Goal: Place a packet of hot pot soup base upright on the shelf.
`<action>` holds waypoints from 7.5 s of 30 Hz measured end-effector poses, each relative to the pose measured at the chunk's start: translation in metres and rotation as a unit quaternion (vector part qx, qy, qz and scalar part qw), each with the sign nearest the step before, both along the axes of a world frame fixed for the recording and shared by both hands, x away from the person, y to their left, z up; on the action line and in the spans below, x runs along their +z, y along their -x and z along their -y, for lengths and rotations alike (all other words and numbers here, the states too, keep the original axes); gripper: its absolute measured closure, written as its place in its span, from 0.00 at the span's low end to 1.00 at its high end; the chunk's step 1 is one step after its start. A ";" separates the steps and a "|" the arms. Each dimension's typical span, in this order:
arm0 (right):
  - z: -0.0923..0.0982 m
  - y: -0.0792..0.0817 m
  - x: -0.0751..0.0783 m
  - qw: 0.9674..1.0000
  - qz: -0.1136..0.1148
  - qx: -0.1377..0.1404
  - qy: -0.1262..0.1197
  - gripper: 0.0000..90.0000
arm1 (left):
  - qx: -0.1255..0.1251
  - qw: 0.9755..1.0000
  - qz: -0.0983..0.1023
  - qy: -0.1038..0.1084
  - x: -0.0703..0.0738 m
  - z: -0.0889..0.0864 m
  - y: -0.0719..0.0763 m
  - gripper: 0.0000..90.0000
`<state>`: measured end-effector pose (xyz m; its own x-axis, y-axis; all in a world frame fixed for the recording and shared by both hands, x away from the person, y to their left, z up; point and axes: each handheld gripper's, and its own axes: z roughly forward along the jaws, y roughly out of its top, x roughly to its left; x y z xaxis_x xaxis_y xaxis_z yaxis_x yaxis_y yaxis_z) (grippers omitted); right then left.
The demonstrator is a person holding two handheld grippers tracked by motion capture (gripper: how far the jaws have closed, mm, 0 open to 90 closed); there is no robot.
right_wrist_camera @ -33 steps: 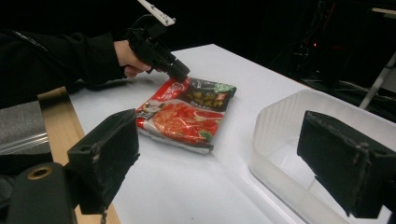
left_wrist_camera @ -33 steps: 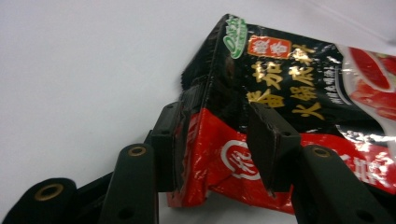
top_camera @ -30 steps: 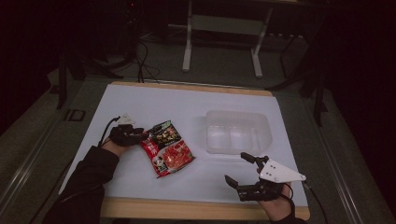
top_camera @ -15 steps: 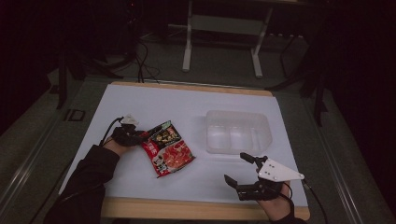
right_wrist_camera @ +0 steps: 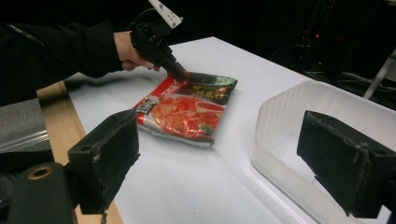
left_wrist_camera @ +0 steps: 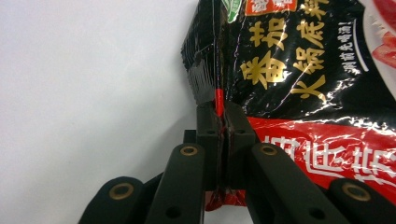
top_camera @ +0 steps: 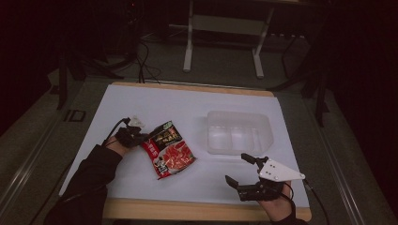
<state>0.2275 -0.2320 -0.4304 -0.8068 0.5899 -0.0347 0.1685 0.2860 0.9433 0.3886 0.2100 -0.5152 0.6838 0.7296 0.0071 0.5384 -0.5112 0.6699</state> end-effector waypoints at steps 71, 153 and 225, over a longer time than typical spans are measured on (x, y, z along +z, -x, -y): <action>-0.019 -0.033 0.085 0.998 0.059 0.011 -0.018 0.32 | -0.154 0.953 0.212 0.149 0.154 0.036 0.105 0.98; 0.004 -0.073 0.165 0.986 0.051 -0.141 -0.073 0.85 | -0.166 0.936 0.150 0.271 0.064 0.015 0.105 0.02; 0.070 -0.139 0.028 0.910 0.012 -0.415 -0.015 0.85 | -0.129 0.941 0.134 0.281 0.028 0.007 0.107 0.02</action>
